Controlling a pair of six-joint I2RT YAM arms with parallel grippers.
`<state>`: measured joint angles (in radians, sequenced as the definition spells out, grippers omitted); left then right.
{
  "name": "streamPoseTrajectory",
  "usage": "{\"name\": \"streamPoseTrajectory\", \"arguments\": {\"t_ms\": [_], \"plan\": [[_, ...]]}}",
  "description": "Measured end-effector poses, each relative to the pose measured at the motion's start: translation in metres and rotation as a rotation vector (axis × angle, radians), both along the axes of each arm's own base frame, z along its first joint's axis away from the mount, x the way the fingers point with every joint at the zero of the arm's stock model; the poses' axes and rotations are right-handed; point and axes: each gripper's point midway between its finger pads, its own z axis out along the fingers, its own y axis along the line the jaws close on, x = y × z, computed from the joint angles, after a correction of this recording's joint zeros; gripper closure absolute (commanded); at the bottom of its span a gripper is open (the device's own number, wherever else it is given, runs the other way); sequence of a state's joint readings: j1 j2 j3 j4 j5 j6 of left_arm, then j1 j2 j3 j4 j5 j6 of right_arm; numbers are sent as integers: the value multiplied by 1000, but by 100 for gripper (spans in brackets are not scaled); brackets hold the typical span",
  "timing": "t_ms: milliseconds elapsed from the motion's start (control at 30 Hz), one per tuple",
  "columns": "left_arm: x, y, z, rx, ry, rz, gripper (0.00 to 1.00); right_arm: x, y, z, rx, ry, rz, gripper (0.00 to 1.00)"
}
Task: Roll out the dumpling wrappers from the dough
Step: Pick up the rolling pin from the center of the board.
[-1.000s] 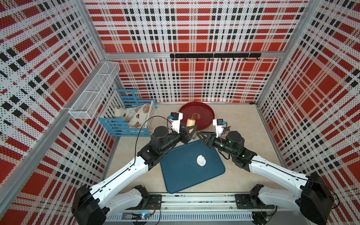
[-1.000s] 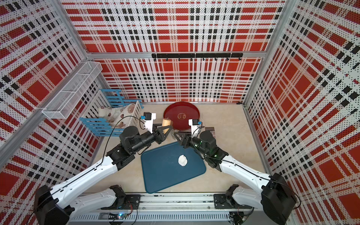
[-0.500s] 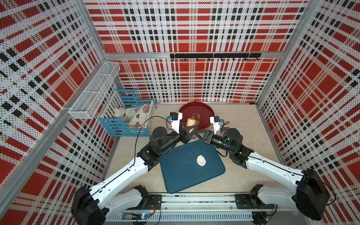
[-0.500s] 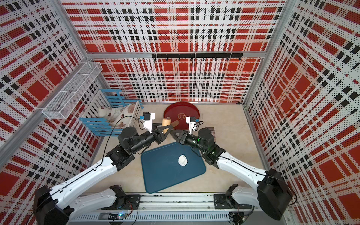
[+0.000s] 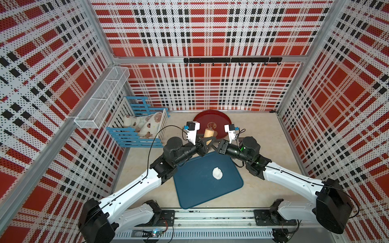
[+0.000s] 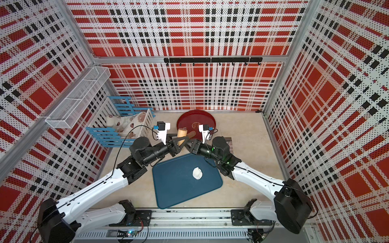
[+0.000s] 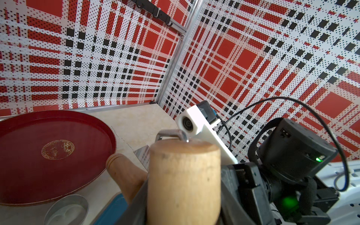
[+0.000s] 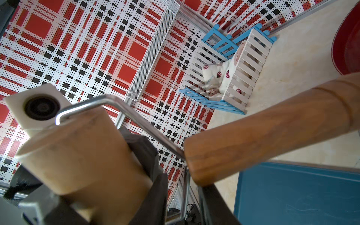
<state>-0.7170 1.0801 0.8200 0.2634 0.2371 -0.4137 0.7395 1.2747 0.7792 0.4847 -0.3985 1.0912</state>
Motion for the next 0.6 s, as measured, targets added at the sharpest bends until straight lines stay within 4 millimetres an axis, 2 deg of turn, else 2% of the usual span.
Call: {"name": "streamPoseTrajectory", "arguments": {"t_ms": [267,433,533,600], "plan": [[-4,-6,-2,5,0,-26,85,1,8,-6,-1,20,27,76],[-5,-8,-2,4,-2,-34,85,0,11,-6,4,23,39,87],[-5,-8,-1,4,-7,-34,84,1,11,-5,5,23,36,98],[-5,-8,-1,4,-9,-31,80,1,10,-6,0,17,31,100]]}}
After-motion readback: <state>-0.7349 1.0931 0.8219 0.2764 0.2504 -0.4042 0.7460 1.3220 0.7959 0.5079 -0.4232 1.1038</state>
